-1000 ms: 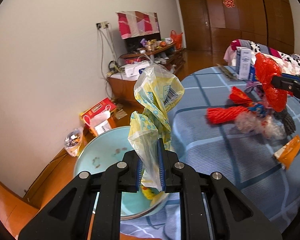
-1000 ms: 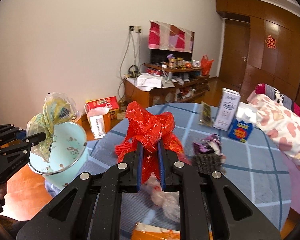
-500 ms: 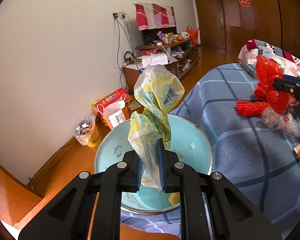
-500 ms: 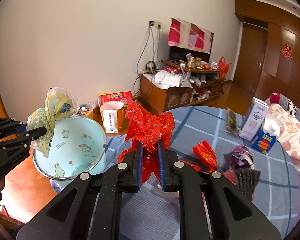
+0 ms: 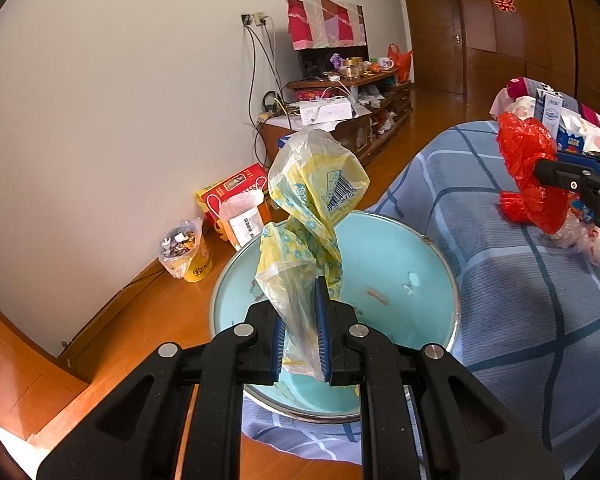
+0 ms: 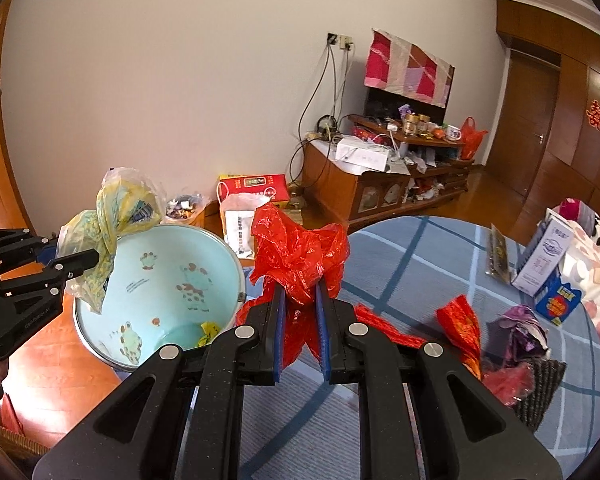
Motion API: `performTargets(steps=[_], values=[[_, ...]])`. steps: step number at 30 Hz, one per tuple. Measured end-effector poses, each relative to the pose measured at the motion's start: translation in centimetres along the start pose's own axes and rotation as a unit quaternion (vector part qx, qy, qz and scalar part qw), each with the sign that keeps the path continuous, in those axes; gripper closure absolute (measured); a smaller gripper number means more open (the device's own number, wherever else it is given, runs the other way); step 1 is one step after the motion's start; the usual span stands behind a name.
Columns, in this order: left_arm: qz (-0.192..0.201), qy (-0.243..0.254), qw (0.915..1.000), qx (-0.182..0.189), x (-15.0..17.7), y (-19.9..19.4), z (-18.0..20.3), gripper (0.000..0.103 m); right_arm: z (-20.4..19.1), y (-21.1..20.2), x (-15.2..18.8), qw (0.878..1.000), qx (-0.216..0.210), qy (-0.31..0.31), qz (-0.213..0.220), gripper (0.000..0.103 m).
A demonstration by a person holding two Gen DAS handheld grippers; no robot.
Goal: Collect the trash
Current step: 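Carry both bags over the blue bucket and open both grippers to drop them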
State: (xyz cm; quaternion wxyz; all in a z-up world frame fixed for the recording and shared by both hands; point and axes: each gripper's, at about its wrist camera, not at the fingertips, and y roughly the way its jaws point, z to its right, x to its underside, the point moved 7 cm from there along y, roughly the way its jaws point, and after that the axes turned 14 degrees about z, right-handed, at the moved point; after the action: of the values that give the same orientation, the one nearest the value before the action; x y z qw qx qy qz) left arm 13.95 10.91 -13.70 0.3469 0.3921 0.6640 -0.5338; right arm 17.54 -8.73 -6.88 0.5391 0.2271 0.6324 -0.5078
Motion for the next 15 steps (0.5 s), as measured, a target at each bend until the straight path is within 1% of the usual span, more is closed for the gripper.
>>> performTargets(steps=[15], values=[[-0.01,-0.011,0.9996,-0.025,0.6,1.2,-2.0,0.089,-2.5,2.2,-0.2,1.0,-0.024,-0.016,-0.012,0.088]])
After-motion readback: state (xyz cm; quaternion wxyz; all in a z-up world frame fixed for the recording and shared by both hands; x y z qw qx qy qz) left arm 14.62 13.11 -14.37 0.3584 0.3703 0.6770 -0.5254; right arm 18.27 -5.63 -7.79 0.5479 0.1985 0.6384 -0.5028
